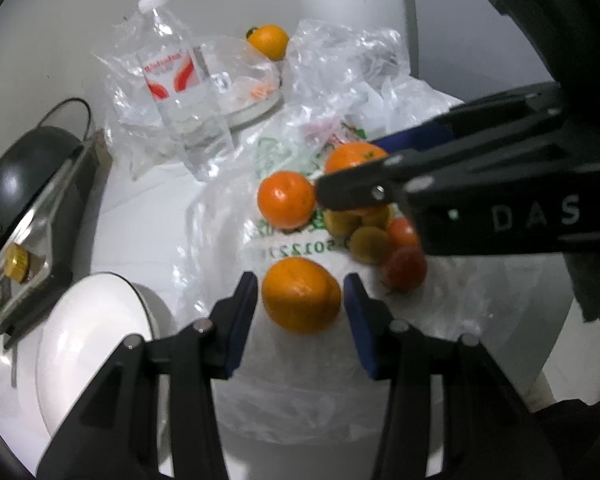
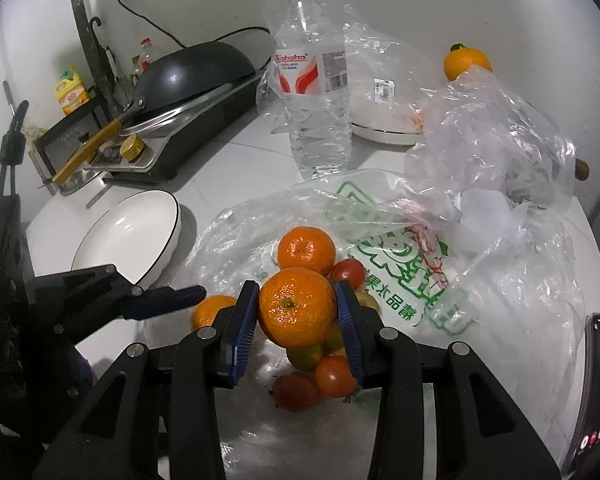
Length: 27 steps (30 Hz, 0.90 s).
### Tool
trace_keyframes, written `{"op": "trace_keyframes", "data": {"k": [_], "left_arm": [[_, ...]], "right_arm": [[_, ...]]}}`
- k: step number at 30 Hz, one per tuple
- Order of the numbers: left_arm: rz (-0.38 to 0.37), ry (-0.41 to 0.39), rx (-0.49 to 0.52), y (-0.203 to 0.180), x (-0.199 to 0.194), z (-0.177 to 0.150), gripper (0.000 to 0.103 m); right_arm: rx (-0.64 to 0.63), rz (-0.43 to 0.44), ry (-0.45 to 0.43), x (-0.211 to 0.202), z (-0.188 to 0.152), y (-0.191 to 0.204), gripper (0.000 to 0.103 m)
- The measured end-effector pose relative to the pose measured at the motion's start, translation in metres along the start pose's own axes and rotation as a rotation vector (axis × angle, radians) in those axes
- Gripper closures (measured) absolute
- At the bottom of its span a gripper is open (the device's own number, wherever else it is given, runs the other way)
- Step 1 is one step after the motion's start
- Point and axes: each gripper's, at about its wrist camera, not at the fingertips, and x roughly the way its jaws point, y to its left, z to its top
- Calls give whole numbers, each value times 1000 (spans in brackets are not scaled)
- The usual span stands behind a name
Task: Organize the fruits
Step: 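Grasp a mandarin with the left gripper while the right gripper grasps another mandarin, then carry both held mandarins over the white plate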
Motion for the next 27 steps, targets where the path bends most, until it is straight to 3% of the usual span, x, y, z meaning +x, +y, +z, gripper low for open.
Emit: {"op": "trace_keyframes", "data": {"k": [4, 15, 20, 27], "left_arm": [[18, -32, 35, -3, -5, 4, 53], [31, 23, 142, -14, 18, 9, 53], [44, 11, 185, -17, 20, 10, 60], [5, 0, 146, -10, 10, 16, 61]], "right_arm": [[5, 0, -14, -3, 1, -5, 62], [39, -14, -40, -15, -5, -23, 62], [51, -22, -49, -18, -7, -29, 62], [54, -33, -62, -25, -8, -29, 62]]}}
